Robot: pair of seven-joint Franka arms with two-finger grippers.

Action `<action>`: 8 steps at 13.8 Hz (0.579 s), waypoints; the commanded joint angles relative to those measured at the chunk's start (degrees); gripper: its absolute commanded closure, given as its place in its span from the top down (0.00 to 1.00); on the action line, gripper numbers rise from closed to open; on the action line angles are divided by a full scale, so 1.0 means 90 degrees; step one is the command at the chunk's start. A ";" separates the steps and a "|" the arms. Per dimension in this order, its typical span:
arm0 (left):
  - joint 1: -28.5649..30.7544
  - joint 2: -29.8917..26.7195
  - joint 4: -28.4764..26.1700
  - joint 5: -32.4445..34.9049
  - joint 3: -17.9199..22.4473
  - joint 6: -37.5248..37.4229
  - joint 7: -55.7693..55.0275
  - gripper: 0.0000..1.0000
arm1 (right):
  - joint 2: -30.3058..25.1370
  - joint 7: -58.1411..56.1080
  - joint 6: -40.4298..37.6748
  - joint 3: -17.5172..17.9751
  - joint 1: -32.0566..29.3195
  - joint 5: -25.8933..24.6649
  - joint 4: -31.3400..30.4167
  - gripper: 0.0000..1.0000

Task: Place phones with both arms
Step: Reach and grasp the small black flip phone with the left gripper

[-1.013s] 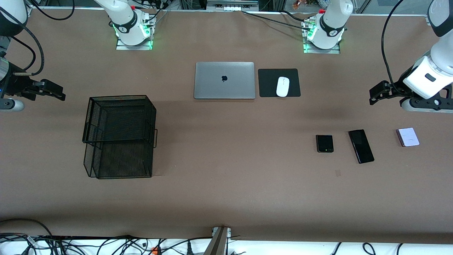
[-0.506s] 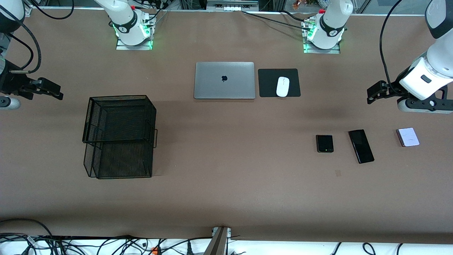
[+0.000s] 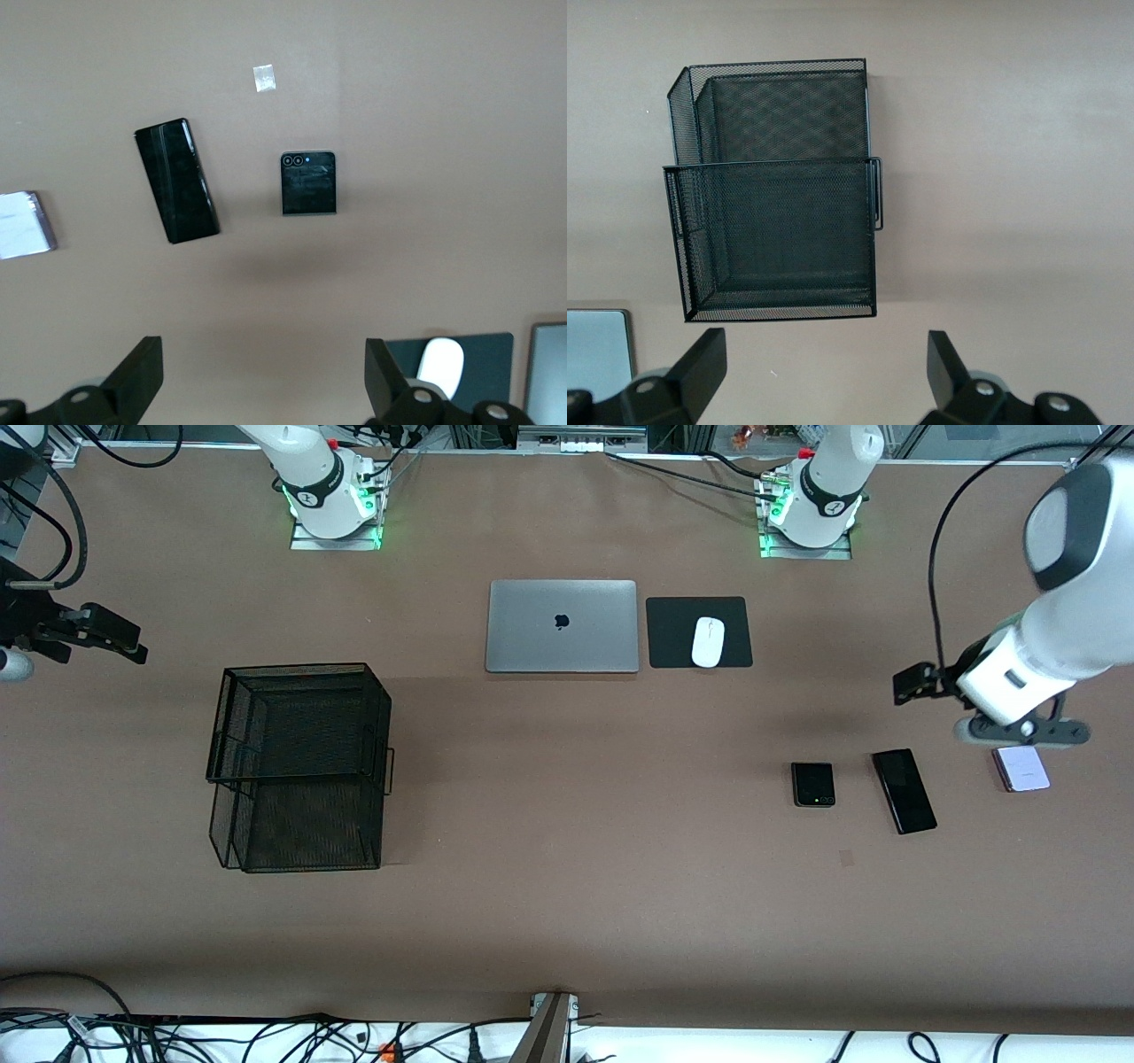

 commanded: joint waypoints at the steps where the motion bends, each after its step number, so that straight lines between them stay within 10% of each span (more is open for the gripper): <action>1: -0.0003 0.0864 0.0143 0.0110 0.0005 0.0762 0.0076 1.00 | -0.0153 0.0068 -0.0054 -0.0014 0.0012 0.0015 -0.0077 1.00; 8: -0.0013 0.2214 -0.0780 -0.0181 -0.0209 0.3552 -0.0012 1.00 | -0.0153 0.0068 -0.0064 -0.0014 0.0002 0.0006 -0.0077 1.00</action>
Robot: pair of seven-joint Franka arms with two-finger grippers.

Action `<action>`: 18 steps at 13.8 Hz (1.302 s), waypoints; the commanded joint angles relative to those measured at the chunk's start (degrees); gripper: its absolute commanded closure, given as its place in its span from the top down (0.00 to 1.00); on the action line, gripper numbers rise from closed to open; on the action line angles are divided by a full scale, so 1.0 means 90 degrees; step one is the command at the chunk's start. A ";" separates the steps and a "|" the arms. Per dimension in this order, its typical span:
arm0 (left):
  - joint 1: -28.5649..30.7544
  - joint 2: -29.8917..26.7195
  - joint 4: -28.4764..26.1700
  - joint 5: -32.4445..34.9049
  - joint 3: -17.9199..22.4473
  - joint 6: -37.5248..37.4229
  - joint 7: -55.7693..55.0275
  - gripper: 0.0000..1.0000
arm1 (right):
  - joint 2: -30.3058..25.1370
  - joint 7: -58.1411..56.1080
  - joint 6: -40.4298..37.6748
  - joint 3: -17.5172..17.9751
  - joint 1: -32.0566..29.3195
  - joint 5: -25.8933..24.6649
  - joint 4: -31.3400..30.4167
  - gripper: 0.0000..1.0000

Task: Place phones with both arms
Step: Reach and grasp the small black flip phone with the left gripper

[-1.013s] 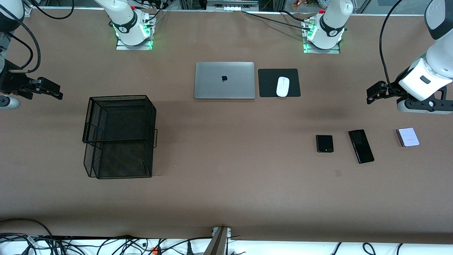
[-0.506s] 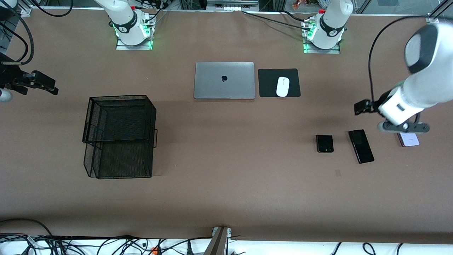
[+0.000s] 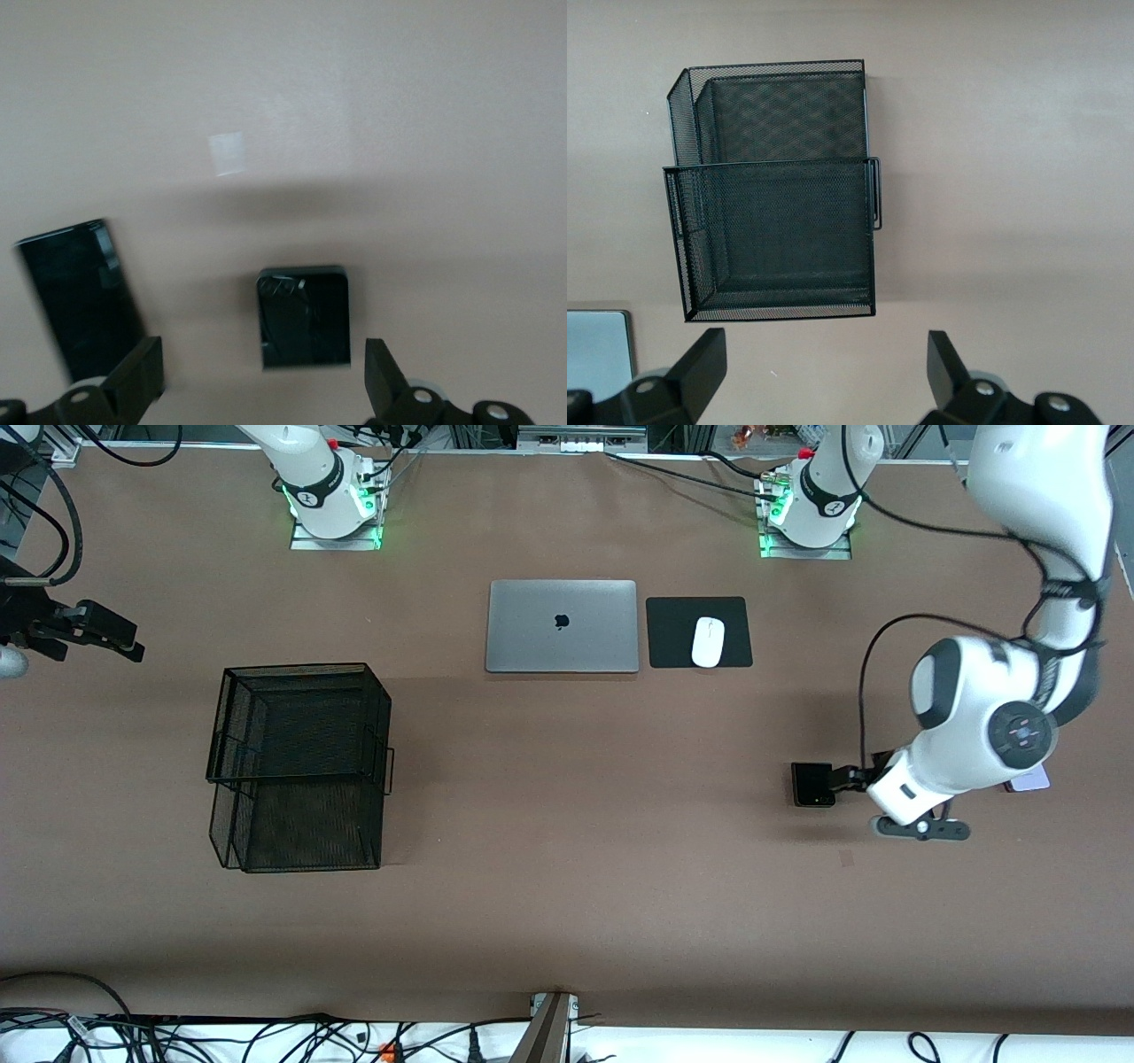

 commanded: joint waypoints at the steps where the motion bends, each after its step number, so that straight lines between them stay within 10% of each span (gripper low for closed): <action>1: -0.0019 0.0130 -0.0877 -0.0165 -0.0104 0.1412 0.0005 1.00 | -0.0140 0.0064 -0.0060 -0.0007 0.0012 0.0006 -0.0077 1.00; 12: -0.0059 0.0336 -0.1574 -0.0126 -0.0123 0.2112 0.0074 1.00 | -0.0130 0.0064 -0.0050 -0.0007 0.0002 0.0006 -0.0097 1.00; 14: -0.0068 0.0326 -0.1506 -0.0126 -0.0123 0.2035 0.0034 0.50 | -0.0130 0.0064 -0.0050 -0.0007 0.0002 0.0006 -0.0097 1.00; 18: -0.0068 0.0239 -0.1108 -0.0136 -0.0327 0.1403 -0.0014 0.26 | -0.0111 0.0064 -0.0050 -0.0007 0.0002 0.0006 -0.0097 1.00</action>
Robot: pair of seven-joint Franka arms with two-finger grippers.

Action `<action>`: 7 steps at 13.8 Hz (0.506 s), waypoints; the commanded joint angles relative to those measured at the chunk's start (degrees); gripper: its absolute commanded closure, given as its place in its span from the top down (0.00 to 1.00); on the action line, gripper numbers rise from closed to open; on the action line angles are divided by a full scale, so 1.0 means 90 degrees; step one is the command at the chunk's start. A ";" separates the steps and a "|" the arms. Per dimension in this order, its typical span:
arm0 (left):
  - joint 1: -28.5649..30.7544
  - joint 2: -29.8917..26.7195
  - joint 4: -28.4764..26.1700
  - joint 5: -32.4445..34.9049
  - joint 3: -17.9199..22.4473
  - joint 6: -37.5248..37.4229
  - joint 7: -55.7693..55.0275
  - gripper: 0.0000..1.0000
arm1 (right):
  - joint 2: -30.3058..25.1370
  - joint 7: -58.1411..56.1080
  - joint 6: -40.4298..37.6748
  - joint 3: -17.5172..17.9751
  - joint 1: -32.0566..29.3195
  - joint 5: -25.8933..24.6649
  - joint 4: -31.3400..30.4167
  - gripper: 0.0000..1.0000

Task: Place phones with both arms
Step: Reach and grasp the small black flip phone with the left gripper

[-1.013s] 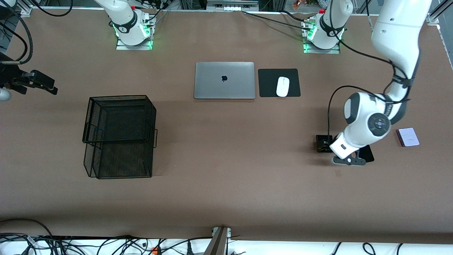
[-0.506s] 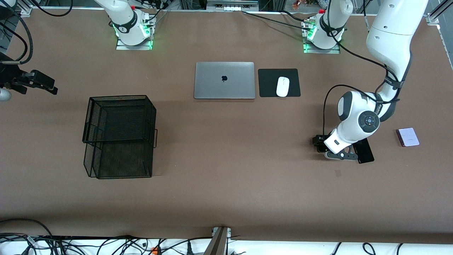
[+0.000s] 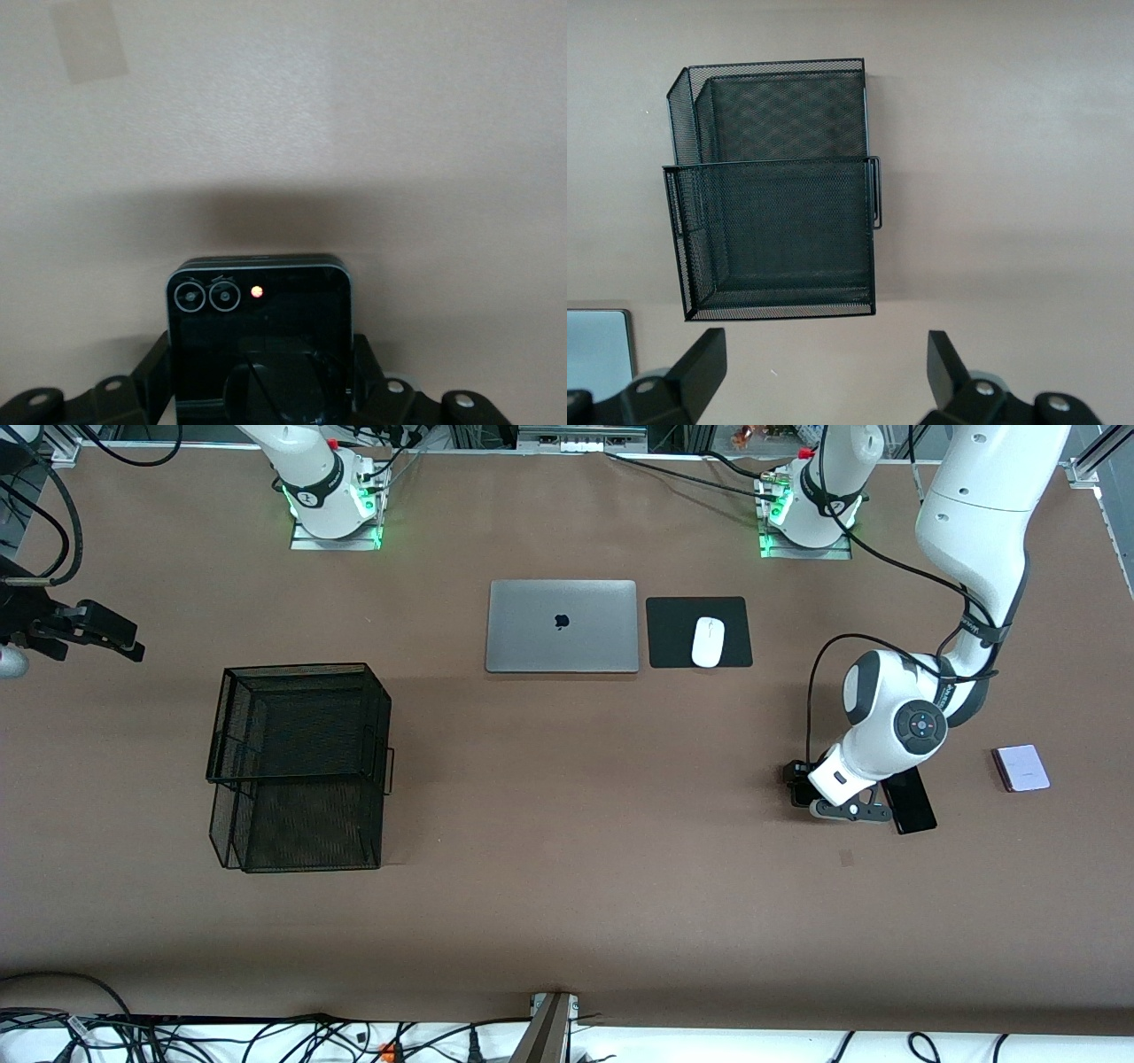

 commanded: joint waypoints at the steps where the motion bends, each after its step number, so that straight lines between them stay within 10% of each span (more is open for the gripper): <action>1: -0.0066 -0.0186 0.0651 -0.0119 -0.0199 -0.1104 -0.0032 0.26 | -0.0121 0.0063 -0.0038 -0.0007 0.0002 0.0006 -0.0085 1.00; 7: -0.0250 0.0505 0.2704 -0.0353 -0.1457 -0.2457 -0.0976 0.27 | -0.0101 0.0063 -0.0019 -0.0007 0.0002 0.0006 -0.0085 1.00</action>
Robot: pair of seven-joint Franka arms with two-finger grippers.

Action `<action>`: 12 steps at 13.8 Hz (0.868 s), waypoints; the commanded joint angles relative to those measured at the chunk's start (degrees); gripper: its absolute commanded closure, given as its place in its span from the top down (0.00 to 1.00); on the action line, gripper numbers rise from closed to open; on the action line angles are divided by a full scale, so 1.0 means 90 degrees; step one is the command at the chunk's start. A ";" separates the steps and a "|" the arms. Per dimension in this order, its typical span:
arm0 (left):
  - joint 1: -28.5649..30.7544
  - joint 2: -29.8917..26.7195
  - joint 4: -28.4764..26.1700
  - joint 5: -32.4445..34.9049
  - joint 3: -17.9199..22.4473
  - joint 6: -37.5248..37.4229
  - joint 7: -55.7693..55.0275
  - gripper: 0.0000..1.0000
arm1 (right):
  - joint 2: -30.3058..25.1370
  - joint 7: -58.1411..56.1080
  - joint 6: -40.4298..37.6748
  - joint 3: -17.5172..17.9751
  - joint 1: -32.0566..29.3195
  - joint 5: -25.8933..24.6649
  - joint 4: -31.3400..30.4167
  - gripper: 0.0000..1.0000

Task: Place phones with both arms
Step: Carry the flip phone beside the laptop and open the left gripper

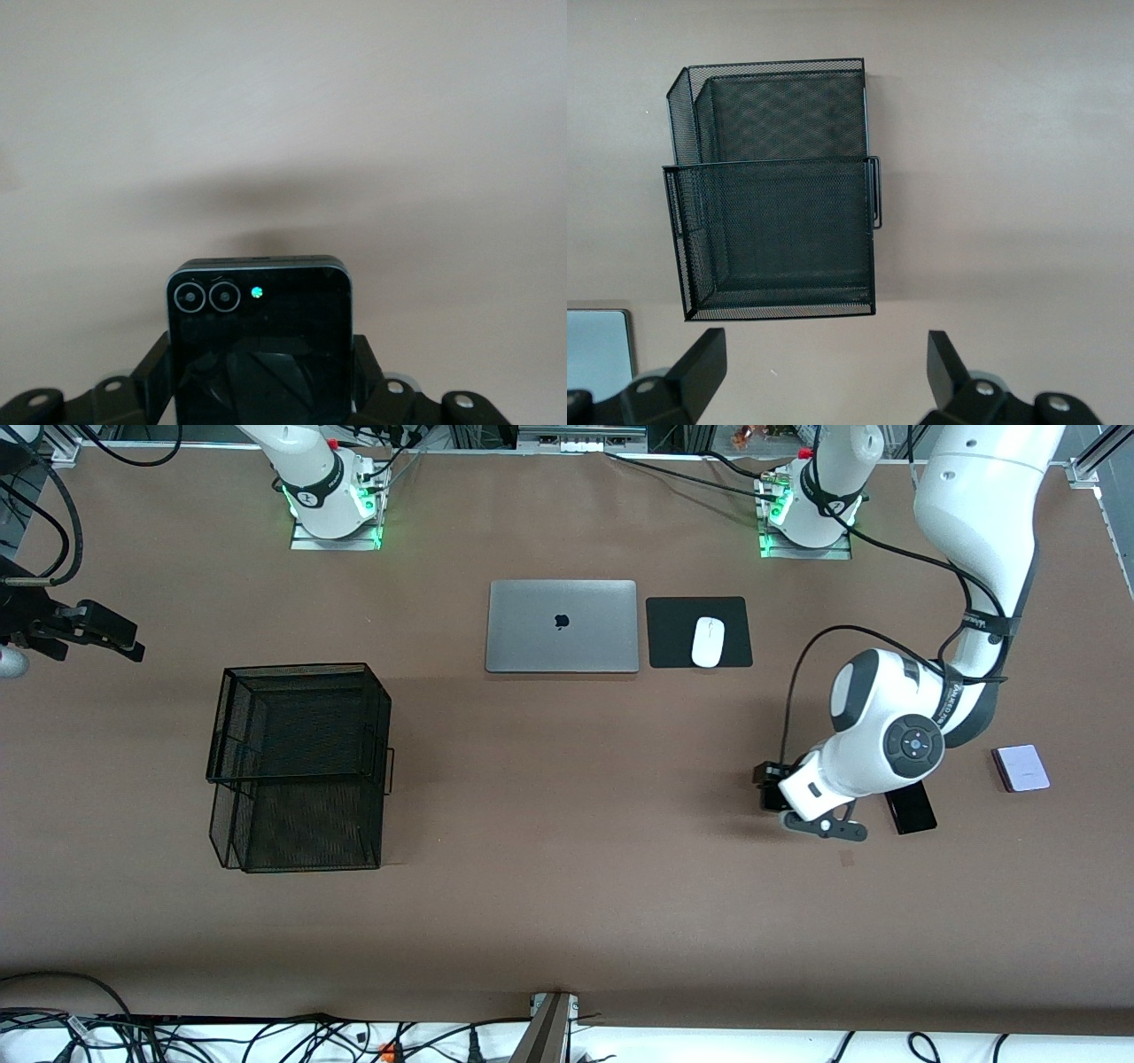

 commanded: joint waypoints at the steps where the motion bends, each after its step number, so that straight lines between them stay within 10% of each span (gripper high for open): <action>1: -0.0465 0.0712 0.0801 -0.0241 -0.0398 -0.0130 -0.0898 0.26 | -0.0102 0.0063 -0.0019 -0.0006 0.0002 0.0006 -0.0094 1.00; 10: -0.2761 0.2187 0.1662 -0.0193 -0.0330 0.1607 -0.4417 0.31 | -0.0063 0.0063 -0.0019 -0.0006 0.0012 0.0006 -0.0104 1.00; 11: -0.2830 0.2227 0.1662 -0.0173 -0.0321 0.1772 -0.4515 0.46 | -0.0063 0.0063 -0.0009 -0.0006 0.0012 0.0006 -0.0104 1.00; 12: -0.2812 0.2227 0.1653 -0.0163 -0.0320 0.1861 -0.4507 0.88 | -0.0063 0.0063 0.0001 -0.0006 0.0012 0.0006 -0.0114 1.00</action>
